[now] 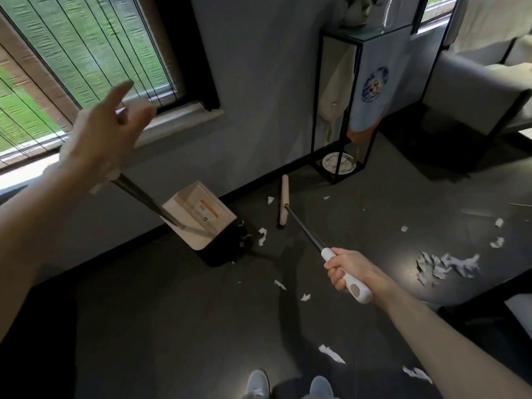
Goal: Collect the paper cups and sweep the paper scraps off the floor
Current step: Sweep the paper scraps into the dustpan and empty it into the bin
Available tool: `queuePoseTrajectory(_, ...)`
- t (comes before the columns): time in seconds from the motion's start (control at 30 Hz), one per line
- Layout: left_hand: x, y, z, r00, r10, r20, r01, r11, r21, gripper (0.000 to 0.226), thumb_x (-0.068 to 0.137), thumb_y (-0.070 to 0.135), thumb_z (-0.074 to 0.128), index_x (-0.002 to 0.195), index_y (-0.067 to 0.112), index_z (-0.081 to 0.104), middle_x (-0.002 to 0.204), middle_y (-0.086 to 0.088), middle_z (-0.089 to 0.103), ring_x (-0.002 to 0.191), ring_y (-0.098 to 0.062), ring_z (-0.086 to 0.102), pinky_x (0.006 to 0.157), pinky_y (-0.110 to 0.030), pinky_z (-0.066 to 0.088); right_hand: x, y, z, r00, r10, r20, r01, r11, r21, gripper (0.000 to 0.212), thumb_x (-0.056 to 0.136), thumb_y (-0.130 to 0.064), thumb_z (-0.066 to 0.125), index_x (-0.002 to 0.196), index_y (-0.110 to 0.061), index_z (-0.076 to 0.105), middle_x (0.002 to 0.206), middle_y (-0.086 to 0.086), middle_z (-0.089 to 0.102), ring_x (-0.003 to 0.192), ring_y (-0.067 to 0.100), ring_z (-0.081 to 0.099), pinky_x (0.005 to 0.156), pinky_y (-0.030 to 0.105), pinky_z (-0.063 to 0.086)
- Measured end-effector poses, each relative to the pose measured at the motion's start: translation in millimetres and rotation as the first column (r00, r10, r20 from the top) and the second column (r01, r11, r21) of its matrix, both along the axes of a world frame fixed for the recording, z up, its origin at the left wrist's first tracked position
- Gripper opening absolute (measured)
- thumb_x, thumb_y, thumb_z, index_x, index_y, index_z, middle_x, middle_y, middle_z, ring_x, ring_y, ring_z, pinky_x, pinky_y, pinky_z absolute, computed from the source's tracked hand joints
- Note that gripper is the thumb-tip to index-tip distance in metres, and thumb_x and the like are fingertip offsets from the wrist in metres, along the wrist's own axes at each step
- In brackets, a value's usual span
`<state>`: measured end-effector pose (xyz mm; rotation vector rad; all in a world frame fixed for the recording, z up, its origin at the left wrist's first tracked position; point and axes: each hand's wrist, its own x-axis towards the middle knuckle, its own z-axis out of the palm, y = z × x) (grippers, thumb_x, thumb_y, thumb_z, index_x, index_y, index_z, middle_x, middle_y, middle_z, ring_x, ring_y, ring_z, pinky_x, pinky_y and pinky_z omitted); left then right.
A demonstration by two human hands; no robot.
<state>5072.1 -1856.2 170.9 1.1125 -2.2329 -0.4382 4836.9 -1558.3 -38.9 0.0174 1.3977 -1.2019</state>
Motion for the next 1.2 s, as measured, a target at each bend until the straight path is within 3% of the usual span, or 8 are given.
queuePoseTrajectory(0.13,-43,17,-21,0.998,-0.038,-0.057,0.043,0.995,0.092,0.064,0.083,0.059,0.059,0.138,0.054,0.028,0.104,0.003,0.061,0.056,-0.007,0.058,0.05,-0.024,0.051,-26,20,-3,0.999,-0.032,-0.007,0.032,0.999,0.008,0.037,0.091,0.006,0.044,0.119,-0.017,0.046,0.046,-0.001,0.044,0.034,0.004,0.038,0.029,0.016,0.03)
queuePoseTrajectory(0.27,-98,49,-86,0.994,-0.095,0.06,0.084,0.981,0.174,0.046,0.093,0.048,0.048,0.138,0.044,0.039,0.109,-0.011,0.067,0.093,-0.028,0.066,0.079,-0.036,0.05,-50,49,-6,0.997,-0.073,0.005,0.073,0.997,0.016,0.025,0.092,0.005,0.042,0.102,-0.016,0.05,0.044,-0.002,0.042,0.033,0.004,0.037,0.029,0.015,0.029)
queuePoseTrajectory(0.37,-134,81,-128,0.988,-0.143,0.062,0.125,0.964,0.234,0.044,0.096,0.051,0.041,0.139,0.041,0.039,0.124,-0.004,0.063,0.108,-0.022,0.06,0.084,-0.031,0.046,-68,73,-6,0.995,-0.099,-0.031,0.1,0.994,0.053,0.026,0.093,0.005,0.042,0.094,-0.02,0.05,0.042,-0.002,0.044,0.033,0.004,0.037,0.029,0.016,0.03)
queuePoseTrajectory(0.57,-219,118,-175,0.973,-0.229,0.008,0.206,0.89,0.406,0.045,0.095,0.045,0.048,0.139,0.044,0.036,0.12,-0.004,0.061,0.094,-0.026,0.062,0.078,-0.043,0.055,-105,117,-14,0.973,-0.23,-0.008,0.23,0.972,0.048,0.027,0.091,0.006,0.041,0.108,-0.011,0.054,0.045,-0.002,0.047,0.035,0.004,0.038,0.03,0.016,0.03)
queuePoseTrajectory(0.73,-301,140,-194,0.928,-0.37,-0.042,0.348,0.822,0.451,0.049,0.097,0.041,0.046,0.143,0.043,0.03,0.123,-0.002,0.058,0.066,-0.01,0.058,0.053,-0.03,0.051,-143,128,-24,0.937,-0.348,0.006,0.347,0.934,0.081,0.027,0.089,0.006,0.043,0.108,-0.01,0.054,0.046,0.0,0.052,0.036,0.004,0.039,0.03,0.016,0.031)
queuePoseTrajectory(0.9,-385,143,-208,0.816,-0.573,-0.068,0.513,0.666,0.542,0.052,0.098,0.036,0.045,0.141,0.055,0.021,0.116,0.008,0.056,0.067,-0.017,0.064,0.054,-0.034,0.055,-194,113,-31,0.87,-0.493,0.024,0.488,0.866,0.115,0.024,0.091,0.006,0.044,0.107,-0.009,0.053,0.047,0.001,0.047,0.036,0.004,0.038,0.03,0.016,0.032)
queuePoseTrajectory(1.07,-464,121,-216,0.729,-0.672,-0.13,0.605,0.544,0.581,0.05,0.097,0.032,0.049,0.134,0.06,0.029,0.109,0.001,0.063,0.058,-0.004,0.058,0.051,-0.02,0.046,-254,87,-30,0.765,-0.641,0.065,0.633,0.766,0.114,0.022,0.092,0.005,0.042,0.101,-0.013,0.049,0.048,0.0,0.044,0.035,0.002,0.038,0.029,0.014,0.031)
queuePoseTrajectory(1.2,-530,100,-218,0.664,-0.739,-0.116,0.668,0.516,0.536,0.048,0.096,0.033,0.052,0.134,0.055,0.033,0.117,0.017,0.052,0.067,0.007,0.058,0.062,-0.01,0.044,-297,76,-29,0.684,-0.723,0.095,0.717,0.69,0.096,0.026,0.092,0.007,0.04,0.098,-0.018,0.047,0.048,-0.001,0.041,0.033,0.002,0.037,0.029,0.013,0.03)
